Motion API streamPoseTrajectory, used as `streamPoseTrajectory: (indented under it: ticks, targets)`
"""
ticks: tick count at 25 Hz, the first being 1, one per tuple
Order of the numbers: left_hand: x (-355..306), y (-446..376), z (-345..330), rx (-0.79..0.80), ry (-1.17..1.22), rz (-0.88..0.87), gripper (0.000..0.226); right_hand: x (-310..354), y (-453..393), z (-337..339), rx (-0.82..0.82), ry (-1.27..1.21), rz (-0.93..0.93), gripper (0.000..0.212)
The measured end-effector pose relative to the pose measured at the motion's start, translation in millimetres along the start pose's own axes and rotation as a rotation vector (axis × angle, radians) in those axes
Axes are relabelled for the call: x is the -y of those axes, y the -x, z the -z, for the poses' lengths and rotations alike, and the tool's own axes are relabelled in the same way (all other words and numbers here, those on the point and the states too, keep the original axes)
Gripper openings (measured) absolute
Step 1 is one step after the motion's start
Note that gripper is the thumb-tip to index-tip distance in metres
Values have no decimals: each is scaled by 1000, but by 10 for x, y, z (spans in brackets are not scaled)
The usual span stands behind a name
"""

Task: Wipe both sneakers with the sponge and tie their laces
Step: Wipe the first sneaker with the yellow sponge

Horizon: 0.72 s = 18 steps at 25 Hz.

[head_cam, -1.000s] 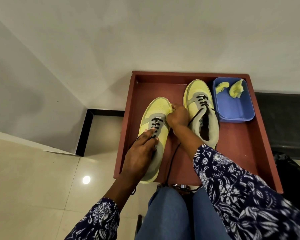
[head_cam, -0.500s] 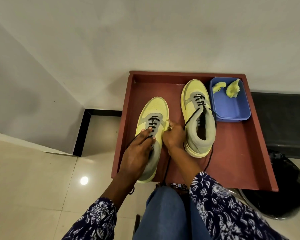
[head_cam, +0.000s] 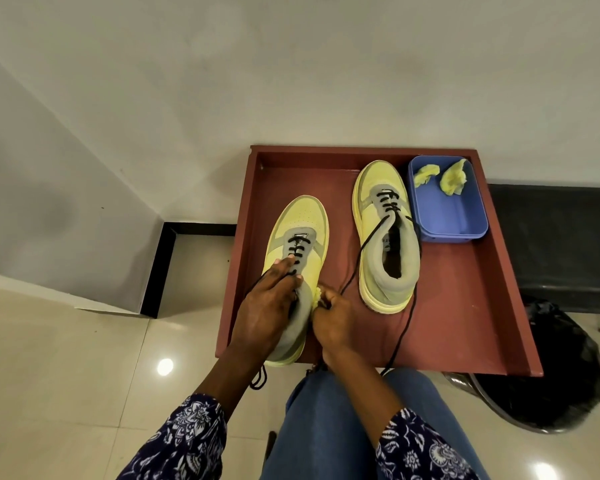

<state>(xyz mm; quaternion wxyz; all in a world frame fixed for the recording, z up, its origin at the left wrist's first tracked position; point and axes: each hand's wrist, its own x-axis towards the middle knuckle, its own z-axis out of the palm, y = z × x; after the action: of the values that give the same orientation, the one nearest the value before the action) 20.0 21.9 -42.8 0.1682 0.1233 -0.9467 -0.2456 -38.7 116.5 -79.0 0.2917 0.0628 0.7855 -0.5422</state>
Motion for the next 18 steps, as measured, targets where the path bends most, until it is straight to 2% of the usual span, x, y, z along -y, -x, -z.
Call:
streamPoseTrajectory:
  ticks: [6, 11, 18]
  targets:
    - [24, 0, -7, 33, 27, 31, 36, 233, -283, 11, -147, -44, -32, 21]
    - [39, 1, 2, 40, 35, 22, 35, 520, -470, 19, -212, 17, 9, 26]
    - [52, 3, -14, 40, 44, 26, 35, 595, -481, 40, -131, 33, 104, 20]
